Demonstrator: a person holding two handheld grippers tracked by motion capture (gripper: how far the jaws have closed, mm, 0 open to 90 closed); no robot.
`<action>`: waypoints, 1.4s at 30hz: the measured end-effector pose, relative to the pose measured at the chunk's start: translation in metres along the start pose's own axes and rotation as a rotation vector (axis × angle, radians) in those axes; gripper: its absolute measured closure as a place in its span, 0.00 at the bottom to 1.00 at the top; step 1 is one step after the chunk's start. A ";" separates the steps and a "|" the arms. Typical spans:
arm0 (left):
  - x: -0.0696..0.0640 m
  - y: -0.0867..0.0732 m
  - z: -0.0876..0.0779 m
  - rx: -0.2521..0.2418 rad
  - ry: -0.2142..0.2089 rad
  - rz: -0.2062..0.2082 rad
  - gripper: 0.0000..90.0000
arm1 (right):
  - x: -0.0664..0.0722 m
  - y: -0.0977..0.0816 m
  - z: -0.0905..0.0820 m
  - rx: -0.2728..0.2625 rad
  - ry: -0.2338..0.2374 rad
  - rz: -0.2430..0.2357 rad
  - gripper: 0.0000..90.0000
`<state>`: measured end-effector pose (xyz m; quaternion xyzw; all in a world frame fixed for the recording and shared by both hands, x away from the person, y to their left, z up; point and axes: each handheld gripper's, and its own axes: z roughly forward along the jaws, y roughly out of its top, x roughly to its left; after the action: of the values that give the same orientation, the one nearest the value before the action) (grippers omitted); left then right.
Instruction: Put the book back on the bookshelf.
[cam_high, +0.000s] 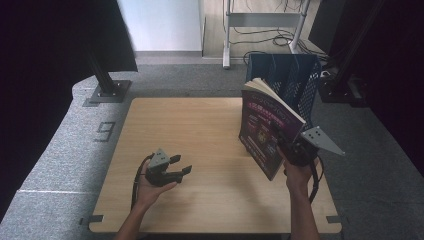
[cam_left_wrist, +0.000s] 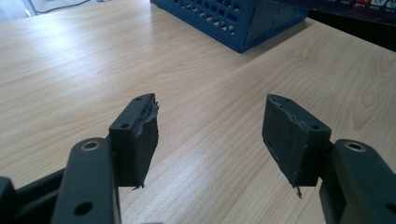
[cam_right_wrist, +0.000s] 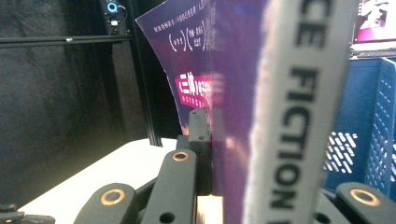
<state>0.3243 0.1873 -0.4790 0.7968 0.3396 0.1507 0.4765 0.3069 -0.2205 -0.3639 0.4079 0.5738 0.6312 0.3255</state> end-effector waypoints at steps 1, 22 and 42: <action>0.000 0.000 0.000 0.000 0.000 0.000 0.40 | -0.001 0.001 0.000 -0.001 -0.003 0.001 0.91; 0.003 -0.001 0.000 0.001 0.004 -0.008 0.40 | -0.015 0.018 0.011 -0.024 -0.059 -0.006 0.91; 0.004 -0.001 -0.001 -0.001 0.007 -0.009 0.40 | -0.032 0.027 0.039 0.004 -0.139 -0.036 0.91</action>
<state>0.3261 0.1908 -0.4795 0.7945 0.3448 0.1514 0.4765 0.3571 -0.2341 -0.3414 0.4409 0.5583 0.5943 0.3752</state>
